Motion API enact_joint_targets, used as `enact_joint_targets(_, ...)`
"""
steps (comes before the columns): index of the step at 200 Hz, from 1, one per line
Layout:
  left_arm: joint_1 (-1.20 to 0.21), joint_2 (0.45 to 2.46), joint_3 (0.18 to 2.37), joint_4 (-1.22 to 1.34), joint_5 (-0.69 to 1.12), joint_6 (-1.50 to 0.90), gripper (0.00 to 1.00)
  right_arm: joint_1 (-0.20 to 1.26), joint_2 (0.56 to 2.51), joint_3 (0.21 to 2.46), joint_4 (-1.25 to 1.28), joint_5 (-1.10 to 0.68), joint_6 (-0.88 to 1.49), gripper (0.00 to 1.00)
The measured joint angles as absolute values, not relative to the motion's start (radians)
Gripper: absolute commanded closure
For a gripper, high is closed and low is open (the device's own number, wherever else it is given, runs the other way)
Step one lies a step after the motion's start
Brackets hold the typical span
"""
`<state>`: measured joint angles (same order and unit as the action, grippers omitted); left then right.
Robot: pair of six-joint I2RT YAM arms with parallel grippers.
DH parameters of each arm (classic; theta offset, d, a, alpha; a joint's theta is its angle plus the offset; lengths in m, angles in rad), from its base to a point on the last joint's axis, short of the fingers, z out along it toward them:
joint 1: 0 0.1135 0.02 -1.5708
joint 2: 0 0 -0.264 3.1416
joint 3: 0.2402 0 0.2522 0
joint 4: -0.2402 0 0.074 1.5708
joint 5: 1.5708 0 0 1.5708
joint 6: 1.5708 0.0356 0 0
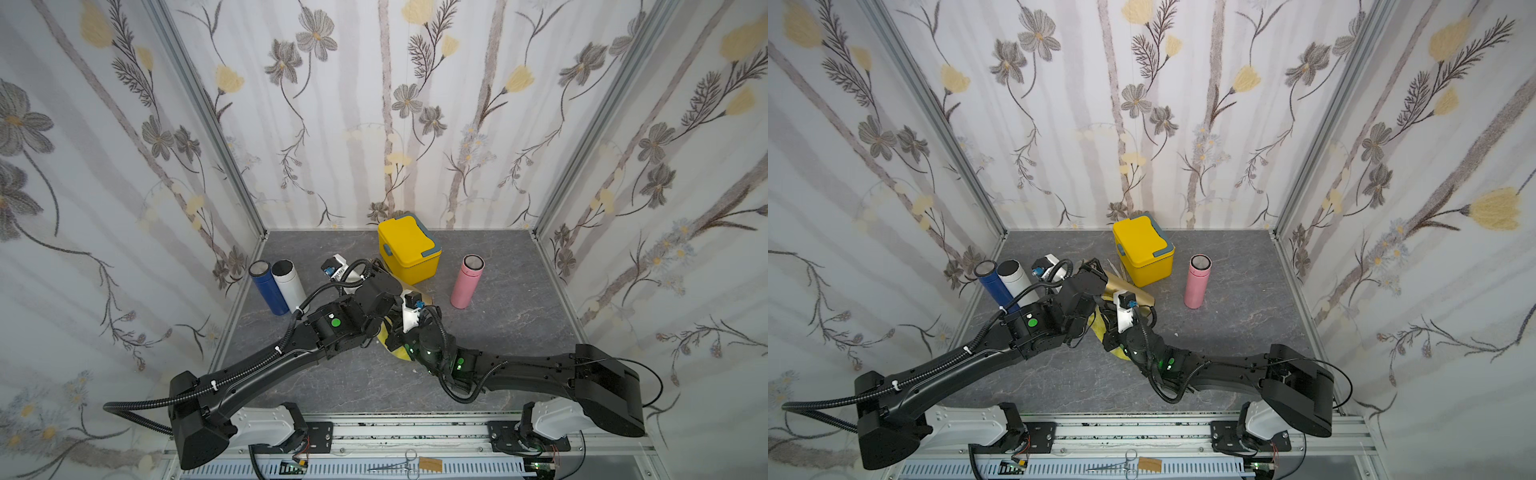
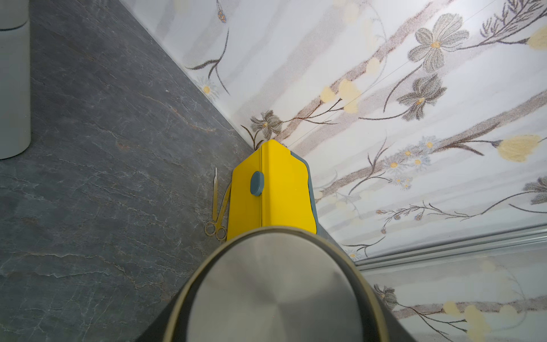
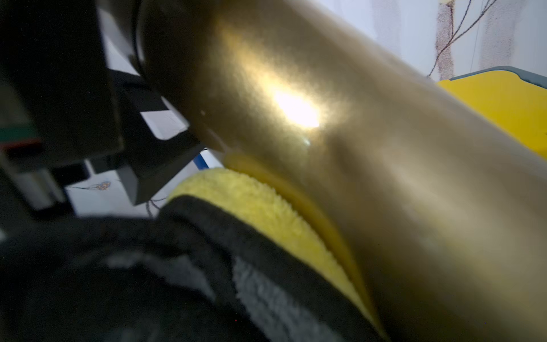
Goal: Wipe the surface of the thermos
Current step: Wipe the dirt from the surface of the thermos.
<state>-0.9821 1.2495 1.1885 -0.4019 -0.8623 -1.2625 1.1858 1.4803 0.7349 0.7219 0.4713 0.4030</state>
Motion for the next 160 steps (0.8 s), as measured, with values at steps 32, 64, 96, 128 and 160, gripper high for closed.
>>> enact_joint_targets(32,-0.985,1.262,1.217,-0.478,-0.870,-1.319,1.00,1.186,1.476,0.617,0.724,0.557,0.447,1.00)
enact_joint_targets(64,-0.986,1.303,1.264,-0.561,-0.884,-1.404,1.00,1.201,1.425,0.536,0.728,0.623,0.461,1.00)
enact_joint_targets(96,-0.984,1.329,1.279,-0.611,-0.905,-1.464,1.00,1.237,1.474,0.640,0.767,0.659,0.407,1.00)
enact_joint_targets(128,-0.984,1.349,1.305,-0.641,-0.915,-1.493,1.00,1.245,1.618,0.766,0.862,0.716,0.354,1.00)
enact_joint_targets(160,-0.986,1.364,1.336,-0.682,-0.915,-1.528,1.00,1.245,1.670,0.775,0.907,0.789,0.350,1.00)
